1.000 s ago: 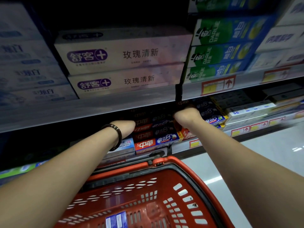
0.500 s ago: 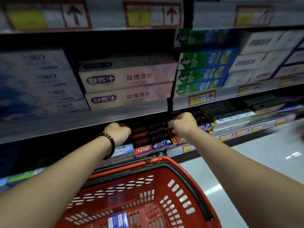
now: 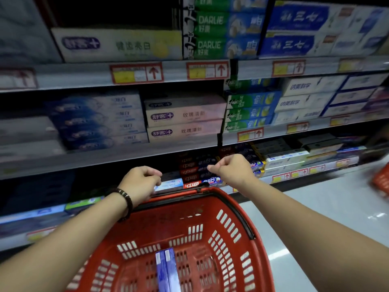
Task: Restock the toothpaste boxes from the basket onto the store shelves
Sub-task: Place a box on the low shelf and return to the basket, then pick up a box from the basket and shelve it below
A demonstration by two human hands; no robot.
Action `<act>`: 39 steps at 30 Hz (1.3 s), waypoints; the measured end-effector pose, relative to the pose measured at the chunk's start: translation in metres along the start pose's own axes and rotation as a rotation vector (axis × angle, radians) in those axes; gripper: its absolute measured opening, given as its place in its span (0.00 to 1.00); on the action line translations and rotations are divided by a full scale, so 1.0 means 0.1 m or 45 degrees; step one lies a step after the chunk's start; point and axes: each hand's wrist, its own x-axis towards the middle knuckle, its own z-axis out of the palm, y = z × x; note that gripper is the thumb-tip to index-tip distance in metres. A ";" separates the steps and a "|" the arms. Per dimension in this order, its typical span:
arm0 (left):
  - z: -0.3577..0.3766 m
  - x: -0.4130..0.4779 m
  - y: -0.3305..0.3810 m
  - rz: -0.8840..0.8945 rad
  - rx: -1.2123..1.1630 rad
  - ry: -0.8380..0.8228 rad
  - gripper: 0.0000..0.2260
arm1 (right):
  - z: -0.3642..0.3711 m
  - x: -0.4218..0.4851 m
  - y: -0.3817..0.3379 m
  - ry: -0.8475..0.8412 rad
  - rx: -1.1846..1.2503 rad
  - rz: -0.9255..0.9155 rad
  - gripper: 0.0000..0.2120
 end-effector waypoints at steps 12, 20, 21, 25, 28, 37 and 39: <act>-0.15 -0.68 -0.77 -0.153 0.135 -0.202 0.06 | 0.72 -0.86 0.17 -0.390 0.087 0.069 0.19; 0.20 -0.70 -1.64 -0.429 0.221 -0.300 0.06 | 1.25 -0.99 0.52 -0.734 -0.158 0.159 0.18; 0.22 -0.68 -1.70 -0.442 0.232 -0.288 0.06 | 1.29 -0.99 0.55 -0.744 -0.157 0.173 0.20; 0.30 -0.60 -1.92 -0.524 0.276 -0.305 0.06 | 1.40 -0.99 0.64 -0.830 -0.159 0.221 0.19; 0.37 -0.48 -2.11 -0.576 0.284 -0.310 0.06 | 1.44 -0.96 0.72 -0.828 -0.162 0.236 0.15; 0.80 -0.31 -2.46 -0.716 0.439 -0.361 0.09 | 1.51 -0.89 0.92 -0.774 -0.120 0.329 0.09; 0.91 -0.29 -2.50 -0.725 0.427 -0.347 0.12 | 1.50 -0.88 0.94 -0.762 -0.118 0.339 0.08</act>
